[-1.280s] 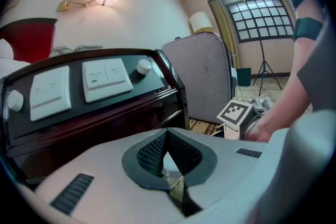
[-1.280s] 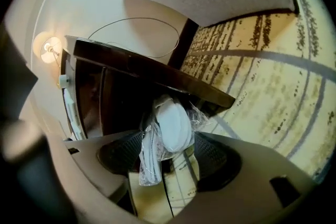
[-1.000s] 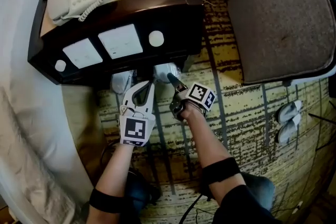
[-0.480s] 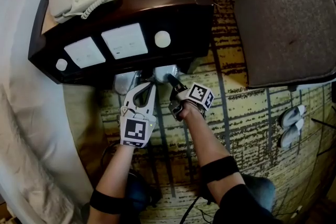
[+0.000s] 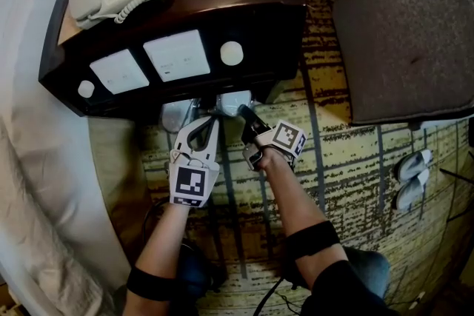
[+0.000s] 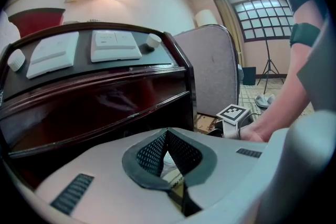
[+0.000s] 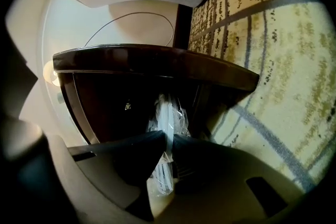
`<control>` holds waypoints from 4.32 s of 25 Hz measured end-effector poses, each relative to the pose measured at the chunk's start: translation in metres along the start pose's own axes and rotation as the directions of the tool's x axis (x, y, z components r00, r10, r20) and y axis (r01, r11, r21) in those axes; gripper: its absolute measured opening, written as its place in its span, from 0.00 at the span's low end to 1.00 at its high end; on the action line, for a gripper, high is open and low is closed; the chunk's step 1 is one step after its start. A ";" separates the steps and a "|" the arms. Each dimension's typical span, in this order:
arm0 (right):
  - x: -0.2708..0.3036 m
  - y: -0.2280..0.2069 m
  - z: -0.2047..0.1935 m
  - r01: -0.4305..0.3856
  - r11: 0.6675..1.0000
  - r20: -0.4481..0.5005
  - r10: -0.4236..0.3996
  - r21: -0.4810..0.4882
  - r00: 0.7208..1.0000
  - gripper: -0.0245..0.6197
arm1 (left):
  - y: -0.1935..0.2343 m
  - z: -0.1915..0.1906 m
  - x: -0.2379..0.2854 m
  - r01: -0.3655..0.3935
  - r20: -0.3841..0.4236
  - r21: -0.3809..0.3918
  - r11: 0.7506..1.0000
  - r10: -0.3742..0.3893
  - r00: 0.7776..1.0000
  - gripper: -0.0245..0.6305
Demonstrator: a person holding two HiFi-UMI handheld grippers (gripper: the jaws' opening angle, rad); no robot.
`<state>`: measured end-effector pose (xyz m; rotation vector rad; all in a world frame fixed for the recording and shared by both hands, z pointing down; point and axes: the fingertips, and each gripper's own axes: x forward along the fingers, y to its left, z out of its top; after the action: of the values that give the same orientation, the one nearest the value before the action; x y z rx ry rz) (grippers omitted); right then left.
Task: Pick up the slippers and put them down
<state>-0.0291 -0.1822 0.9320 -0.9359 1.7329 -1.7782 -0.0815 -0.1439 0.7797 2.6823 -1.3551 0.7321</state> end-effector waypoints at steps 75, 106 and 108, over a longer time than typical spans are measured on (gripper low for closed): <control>-0.389 0.134 -0.045 0.655 0.690 0.090 -0.664 -0.309 0.742 0.26 | -0.167 0.181 -0.170 0.307 -0.163 -0.038 0.951 -0.309 0.937 0.04; -0.373 0.763 0.004 0.199 0.333 0.083 -0.334 -0.922 0.939 0.04 | 0.006 0.519 -0.476 -0.154 -0.069 -0.231 0.961 0.142 0.987 0.04; -0.372 0.770 0.003 0.199 0.331 0.086 -0.326 -0.922 0.941 0.04 | 0.013 0.520 -0.482 -0.167 -0.062 -0.234 0.958 0.156 0.986 0.04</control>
<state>0.1226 0.0322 0.1178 -1.6443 2.8764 -0.8124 -0.1323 0.0788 0.1090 2.3811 -1.5559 0.5909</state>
